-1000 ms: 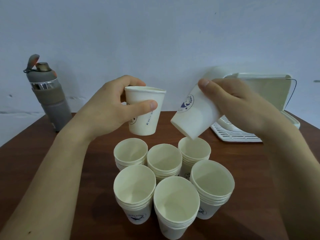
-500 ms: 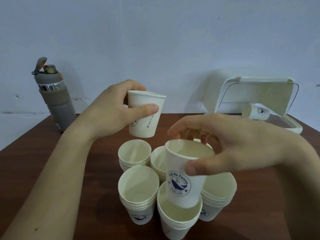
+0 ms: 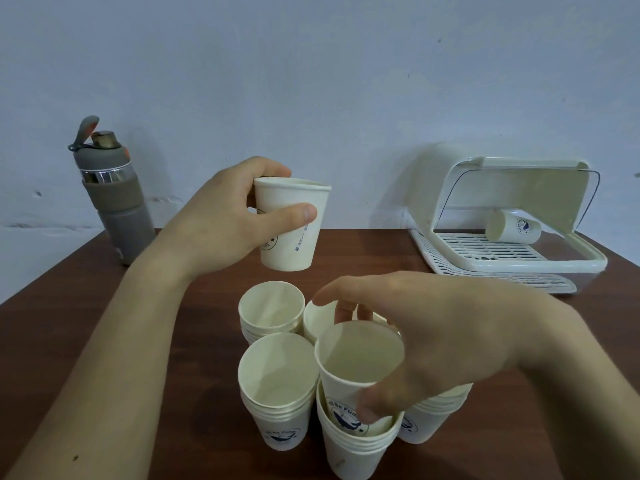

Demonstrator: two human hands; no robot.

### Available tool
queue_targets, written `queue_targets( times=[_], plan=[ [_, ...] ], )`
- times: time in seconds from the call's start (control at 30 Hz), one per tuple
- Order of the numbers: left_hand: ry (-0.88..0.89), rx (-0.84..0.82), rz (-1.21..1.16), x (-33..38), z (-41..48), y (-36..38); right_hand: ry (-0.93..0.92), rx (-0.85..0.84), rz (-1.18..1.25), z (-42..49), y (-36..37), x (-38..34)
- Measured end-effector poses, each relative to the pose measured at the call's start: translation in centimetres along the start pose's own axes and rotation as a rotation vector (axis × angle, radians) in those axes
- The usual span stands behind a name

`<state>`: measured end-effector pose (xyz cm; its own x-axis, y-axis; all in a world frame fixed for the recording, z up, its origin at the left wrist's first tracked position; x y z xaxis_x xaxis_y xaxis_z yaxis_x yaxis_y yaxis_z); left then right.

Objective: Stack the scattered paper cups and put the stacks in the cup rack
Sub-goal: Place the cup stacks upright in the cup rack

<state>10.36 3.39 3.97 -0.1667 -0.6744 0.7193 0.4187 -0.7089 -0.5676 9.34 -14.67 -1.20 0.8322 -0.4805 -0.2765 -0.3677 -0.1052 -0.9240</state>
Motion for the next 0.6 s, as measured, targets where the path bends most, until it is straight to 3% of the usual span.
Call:
queue_targets(
  times=[0.2, 0.27, 0.43, 0.6],
  plan=[
    [0.001, 0.015, 0.000, 0.1, -0.1, -0.3, -0.004, 0.047, 0.052, -0.4, -0.9, 0.7],
    [0.001, 0.009, -0.004, 0.1, -0.1, -0.2, 0.005, 0.174, 0.099, -0.7, -2.5, 1.6],
    [0.017, -0.065, -0.031, 0.5, -0.2, 0.9, 0.041, 0.679, 0.237, -2.2, -7.1, 4.5],
    [0.015, -0.138, -0.066, 1.2, -0.5, 2.4, 0.027, 0.850, 0.258, -2.8, -8.3, 5.0]
  ],
)
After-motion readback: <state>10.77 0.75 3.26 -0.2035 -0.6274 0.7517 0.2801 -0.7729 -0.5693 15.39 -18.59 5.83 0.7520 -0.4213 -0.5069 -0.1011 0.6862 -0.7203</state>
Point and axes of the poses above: each hand's wrist, its own z-axis towards the middle knuckle, its own y-axis out of the palm, x = y × z, the point moved 9 cm from there along z, towards the middle knuckle, and after that the axes turned 2 degrees about -x, right-handed, at the moved point
